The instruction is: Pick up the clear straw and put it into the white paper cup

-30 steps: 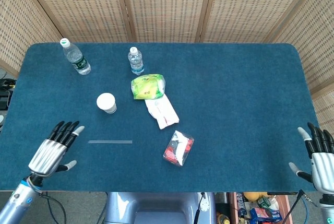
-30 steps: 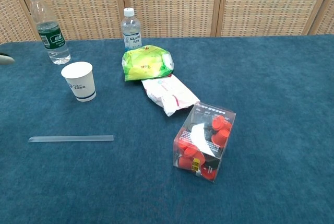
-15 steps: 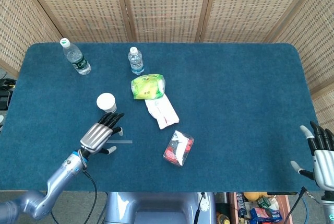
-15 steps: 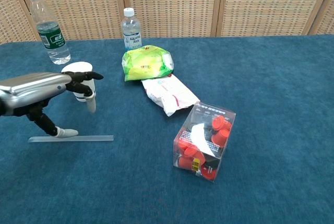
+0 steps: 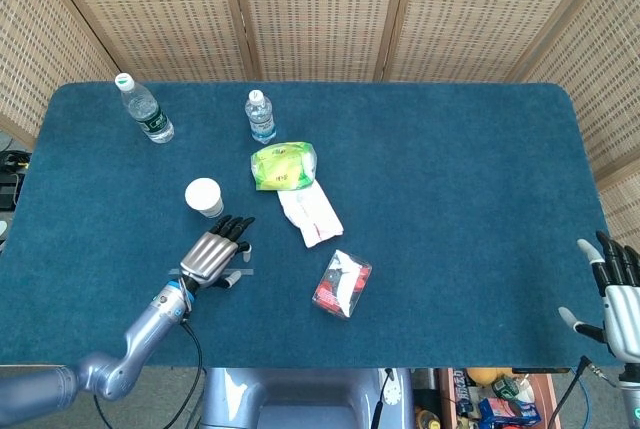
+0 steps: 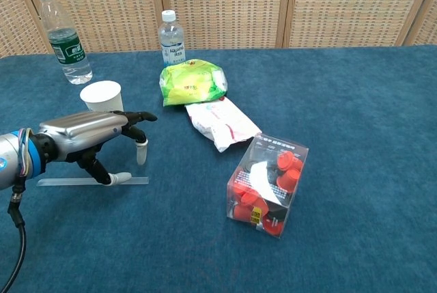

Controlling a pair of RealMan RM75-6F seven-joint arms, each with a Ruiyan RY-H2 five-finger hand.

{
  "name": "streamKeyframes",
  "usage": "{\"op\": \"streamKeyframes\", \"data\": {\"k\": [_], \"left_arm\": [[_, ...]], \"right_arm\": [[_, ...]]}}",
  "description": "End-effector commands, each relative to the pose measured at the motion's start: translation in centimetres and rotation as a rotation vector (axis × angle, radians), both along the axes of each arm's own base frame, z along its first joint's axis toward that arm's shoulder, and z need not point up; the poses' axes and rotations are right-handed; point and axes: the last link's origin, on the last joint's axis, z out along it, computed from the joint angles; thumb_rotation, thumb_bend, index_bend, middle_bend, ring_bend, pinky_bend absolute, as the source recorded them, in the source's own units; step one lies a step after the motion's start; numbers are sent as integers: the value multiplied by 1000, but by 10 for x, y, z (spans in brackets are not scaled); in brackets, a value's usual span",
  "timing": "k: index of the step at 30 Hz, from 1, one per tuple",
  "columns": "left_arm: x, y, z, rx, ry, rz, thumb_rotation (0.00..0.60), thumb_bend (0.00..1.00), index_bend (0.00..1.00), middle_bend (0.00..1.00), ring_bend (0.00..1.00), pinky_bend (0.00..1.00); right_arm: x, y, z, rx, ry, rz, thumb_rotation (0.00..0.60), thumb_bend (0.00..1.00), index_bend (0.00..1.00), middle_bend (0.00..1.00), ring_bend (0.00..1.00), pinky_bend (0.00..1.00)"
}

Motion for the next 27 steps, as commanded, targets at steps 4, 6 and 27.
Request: {"op": "streamKeyframes", "data": {"k": [4, 6, 27], "left_arm": [[2, -1, -7, -10, 7, 13, 600, 372, 467, 0, 0, 0], [2, -2, -8, -12, 10, 14, 600, 373, 467, 0, 0, 0], [0, -3, -18, -6, 37, 39, 600, 372, 499, 0, 0, 0]], "right_arm": [[-1, -1, 0, 7, -4, -3, 600, 0, 0, 0, 0, 0], [-1, -1, 0, 8, -4, -3, 600, 0, 0, 0, 0, 0], [-3, -2, -1, 17, -9, -9, 600, 0, 0, 0, 0, 0]]}}
